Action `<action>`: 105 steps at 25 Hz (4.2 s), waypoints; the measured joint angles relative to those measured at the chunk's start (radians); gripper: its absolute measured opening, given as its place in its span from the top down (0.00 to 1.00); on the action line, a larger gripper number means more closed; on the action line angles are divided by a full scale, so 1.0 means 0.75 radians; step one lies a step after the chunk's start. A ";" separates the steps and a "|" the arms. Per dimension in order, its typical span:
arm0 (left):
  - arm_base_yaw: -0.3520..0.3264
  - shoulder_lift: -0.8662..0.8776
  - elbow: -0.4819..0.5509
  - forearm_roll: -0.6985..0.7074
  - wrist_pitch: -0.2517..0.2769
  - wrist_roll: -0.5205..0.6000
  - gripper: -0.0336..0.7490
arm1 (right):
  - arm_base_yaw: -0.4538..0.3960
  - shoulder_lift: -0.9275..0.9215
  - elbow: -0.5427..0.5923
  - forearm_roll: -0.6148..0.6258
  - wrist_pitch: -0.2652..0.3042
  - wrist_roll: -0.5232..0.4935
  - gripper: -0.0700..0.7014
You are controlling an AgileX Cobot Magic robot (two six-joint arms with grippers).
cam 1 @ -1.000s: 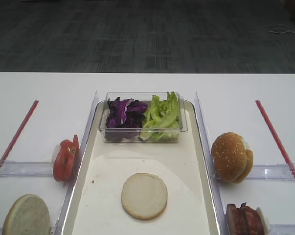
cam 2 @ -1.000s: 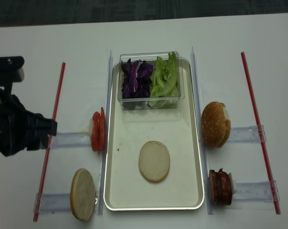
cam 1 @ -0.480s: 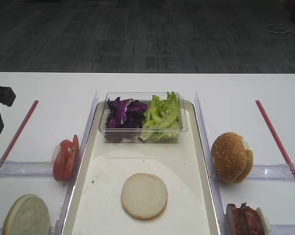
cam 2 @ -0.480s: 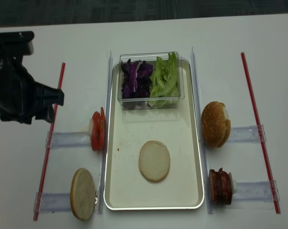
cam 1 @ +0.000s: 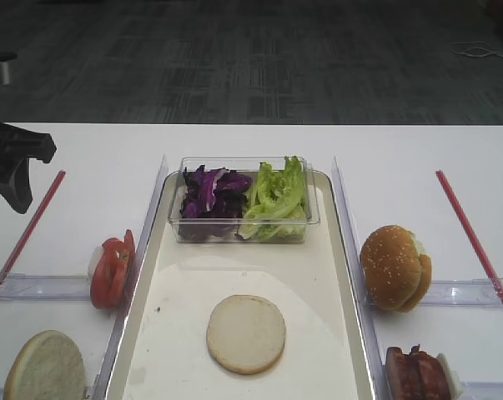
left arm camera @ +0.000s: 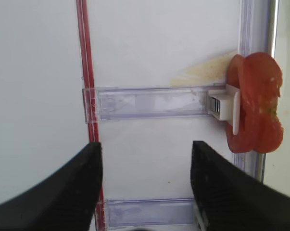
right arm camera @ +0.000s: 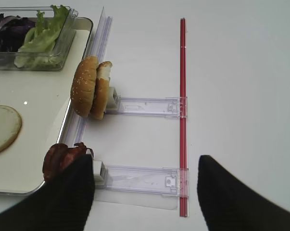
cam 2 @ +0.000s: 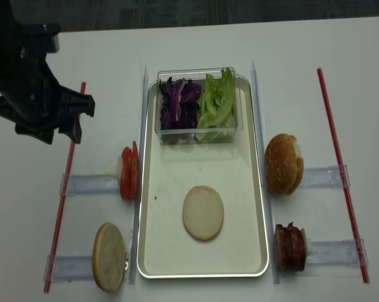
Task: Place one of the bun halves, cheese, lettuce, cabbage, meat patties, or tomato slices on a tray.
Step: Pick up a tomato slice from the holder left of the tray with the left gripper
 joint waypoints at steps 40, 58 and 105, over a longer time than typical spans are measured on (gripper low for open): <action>-0.508 0.209 -0.082 0.032 -0.170 -0.469 0.47 | 0.000 0.000 0.000 0.000 0.000 0.000 0.30; -0.514 0.318 -0.084 0.100 -0.165 -0.586 0.53 | 0.000 0.000 0.000 0.000 0.000 0.000 0.30; -0.514 0.426 -0.091 0.166 -0.178 -0.586 0.70 | 0.000 0.000 0.000 0.000 0.000 0.000 0.30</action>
